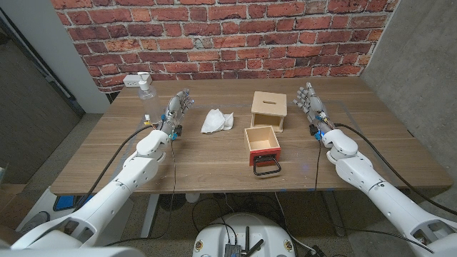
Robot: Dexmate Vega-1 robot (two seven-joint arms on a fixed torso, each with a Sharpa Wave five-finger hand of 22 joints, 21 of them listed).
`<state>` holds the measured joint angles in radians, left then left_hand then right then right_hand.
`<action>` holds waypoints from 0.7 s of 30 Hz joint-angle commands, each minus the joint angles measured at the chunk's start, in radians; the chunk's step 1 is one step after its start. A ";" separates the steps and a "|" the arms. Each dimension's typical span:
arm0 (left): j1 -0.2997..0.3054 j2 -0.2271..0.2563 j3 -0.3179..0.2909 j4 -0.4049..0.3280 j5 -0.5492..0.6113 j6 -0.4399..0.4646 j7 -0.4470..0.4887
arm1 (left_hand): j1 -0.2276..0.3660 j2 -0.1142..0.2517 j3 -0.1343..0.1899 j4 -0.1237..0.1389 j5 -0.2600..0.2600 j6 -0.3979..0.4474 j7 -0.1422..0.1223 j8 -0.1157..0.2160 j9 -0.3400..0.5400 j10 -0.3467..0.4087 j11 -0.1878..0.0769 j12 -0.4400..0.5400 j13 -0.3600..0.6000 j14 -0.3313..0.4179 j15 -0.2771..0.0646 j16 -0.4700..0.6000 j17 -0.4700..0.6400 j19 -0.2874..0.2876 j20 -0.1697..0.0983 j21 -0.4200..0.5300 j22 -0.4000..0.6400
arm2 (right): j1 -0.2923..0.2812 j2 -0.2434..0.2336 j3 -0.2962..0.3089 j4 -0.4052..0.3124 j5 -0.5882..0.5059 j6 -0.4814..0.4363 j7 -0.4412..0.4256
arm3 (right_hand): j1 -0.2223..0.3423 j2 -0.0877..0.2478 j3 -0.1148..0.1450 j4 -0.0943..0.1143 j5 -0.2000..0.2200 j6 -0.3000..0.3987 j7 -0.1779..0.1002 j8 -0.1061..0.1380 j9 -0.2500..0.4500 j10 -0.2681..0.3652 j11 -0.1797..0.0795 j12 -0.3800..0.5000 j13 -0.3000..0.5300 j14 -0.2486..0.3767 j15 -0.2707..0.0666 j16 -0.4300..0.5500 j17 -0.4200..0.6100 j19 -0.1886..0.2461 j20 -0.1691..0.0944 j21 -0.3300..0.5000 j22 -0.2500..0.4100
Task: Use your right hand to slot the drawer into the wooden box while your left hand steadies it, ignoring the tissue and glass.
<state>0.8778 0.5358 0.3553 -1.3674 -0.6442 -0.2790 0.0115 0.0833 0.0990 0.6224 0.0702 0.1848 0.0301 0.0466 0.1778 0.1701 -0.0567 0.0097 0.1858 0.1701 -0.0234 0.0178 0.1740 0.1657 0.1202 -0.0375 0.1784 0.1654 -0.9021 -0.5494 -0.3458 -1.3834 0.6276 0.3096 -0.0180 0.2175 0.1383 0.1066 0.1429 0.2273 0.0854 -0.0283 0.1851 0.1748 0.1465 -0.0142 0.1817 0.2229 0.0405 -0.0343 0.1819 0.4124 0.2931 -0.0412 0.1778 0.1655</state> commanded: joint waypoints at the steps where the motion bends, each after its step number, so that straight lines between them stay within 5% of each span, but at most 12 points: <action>1: 0.008 0.004 -0.002 -0.017 0.006 0.009 0.016 | 0.004 0.064 0.005 0.000 0.003 0.001 0.003 0.004 0.003 -0.004 0.000 0.005 0.003 -0.006 0.002 0.002 0.001 -0.005 -0.044 0.004 0.002 | -0.039 -0.034 0.012 -0.059 -0.016 -0.003 -0.019 | 0.004 0.001 0.002 -0.001 0.004 0.008 -0.001 0.004 0.003 0.008 0.001 0.010 -0.001 0.007 -0.005 0.010 0.000 0.006 -0.003 0.007 0.001; 6: 0.007 0.003 0.000 -0.018 0.012 0.011 0.023 | 0.005 0.064 0.008 -0.003 0.003 0.004 0.001 0.005 0.003 0.002 -0.002 0.006 0.003 -0.005 0.002 0.002 0.001 -0.006 -0.044 0.004 0.002 | -0.053 -0.053 0.017 -0.089 -0.024 -0.006 -0.023 | 0.035 0.020 0.030 -0.026 0.006 0.010 -0.009 0.004 0.003 0.010 -0.005 0.011 -0.011 0.011 -0.014 0.010 -0.017 0.004 -0.009 0.007 0.001; 21: -0.018 0.006 0.011 -0.009 0.026 0.026 0.019 | 0.008 0.062 0.015 -0.014 0.002 0.015 -0.008 0.007 0.003 0.010 -0.005 0.007 0.003 -0.002 -0.003 0.001 0.000 -0.008 -0.045 0.005 0.002 | -0.120 -0.100 0.044 -0.190 -0.068 -0.021 -0.093 | 0.027 0.006 0.028 -0.029 0.000 0.010 -0.006 0.003 0.003 0.012 -0.001 0.012 -0.017 0.015 -0.012 0.013 -0.026 0.006 -0.008 0.008 0.001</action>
<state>0.8793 0.5388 0.3562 -1.3822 -0.6295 -0.2634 0.0306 0.0833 0.0990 0.6306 0.0620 0.1848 0.0348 0.0418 0.1795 0.1700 -0.0510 0.0040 0.1858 0.1699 -0.0233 0.0178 0.1738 0.1628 0.1162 -0.0415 0.1784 0.1652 -0.9755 -0.6189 -0.3208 -1.5077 0.5839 0.2952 -0.0699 0.2451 0.1555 0.1326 0.1169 0.2273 0.0907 -0.0335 0.1851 0.1746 0.1518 -0.0196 0.1895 0.2044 0.0419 -0.0357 0.1887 0.3847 0.2930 -0.0411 0.1838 0.1628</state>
